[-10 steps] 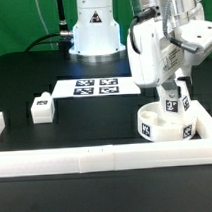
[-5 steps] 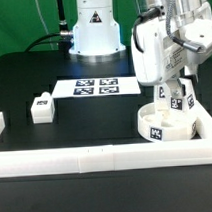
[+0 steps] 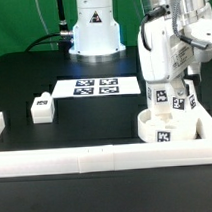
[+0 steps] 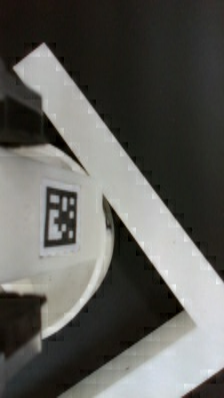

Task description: Assemble stool

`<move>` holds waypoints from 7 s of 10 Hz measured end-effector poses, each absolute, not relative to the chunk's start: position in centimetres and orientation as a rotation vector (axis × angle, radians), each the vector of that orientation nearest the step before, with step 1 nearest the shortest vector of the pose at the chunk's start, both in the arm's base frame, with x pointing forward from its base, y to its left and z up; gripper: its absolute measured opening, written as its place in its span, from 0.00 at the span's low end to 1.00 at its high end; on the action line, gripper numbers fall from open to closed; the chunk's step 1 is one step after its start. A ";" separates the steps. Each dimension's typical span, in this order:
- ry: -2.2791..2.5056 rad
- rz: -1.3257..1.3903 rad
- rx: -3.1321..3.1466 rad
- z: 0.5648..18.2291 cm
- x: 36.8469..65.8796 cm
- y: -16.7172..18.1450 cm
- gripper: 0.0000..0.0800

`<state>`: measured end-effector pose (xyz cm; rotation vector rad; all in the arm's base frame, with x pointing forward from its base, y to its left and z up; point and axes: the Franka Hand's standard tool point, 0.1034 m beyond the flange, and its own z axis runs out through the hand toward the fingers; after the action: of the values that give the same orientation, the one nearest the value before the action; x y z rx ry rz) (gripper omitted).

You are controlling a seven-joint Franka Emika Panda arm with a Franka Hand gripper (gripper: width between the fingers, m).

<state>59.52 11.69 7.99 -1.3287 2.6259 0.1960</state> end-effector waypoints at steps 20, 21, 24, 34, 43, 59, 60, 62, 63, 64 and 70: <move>0.402 -0.105 -3.070 10.8 62.1 10.9 0.81; 0.244 -0.129 -3.109 10.5 61.8 11.3 0.81; -0.019 -0.131 -3.130 10.4 61.9 10.6 0.81; -0.259 -0.100 -3.127 8.3 59.5 12.0 0.81; -0.802 -0.090 -3.081 7.7 59.3 11.7 0.81; 1.122 -0.116 -2.906 7.6 59.0 11.8 0.43; 1.184 -0.115 -2.879 7.6 59.0 11.7 0.43; 1.340 -0.110 -2.802 7.6 59.0 11.7 0.43; 1.429 -0.103 -2.749 7.6 59.0 11.8 0.43; 1.580 -0.092 -2.653 7.6 59.0 11.8 0.43; 2.164 -0.027 -2.045 7.5 59.0 11.6 0.43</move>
Offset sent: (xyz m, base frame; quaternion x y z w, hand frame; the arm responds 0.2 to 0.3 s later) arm 0.0062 0.0114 0.0325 -0.0158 -0.0474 -0.0292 0.9983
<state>59.02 11.60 7.48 -2.0446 2.1635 -0.0266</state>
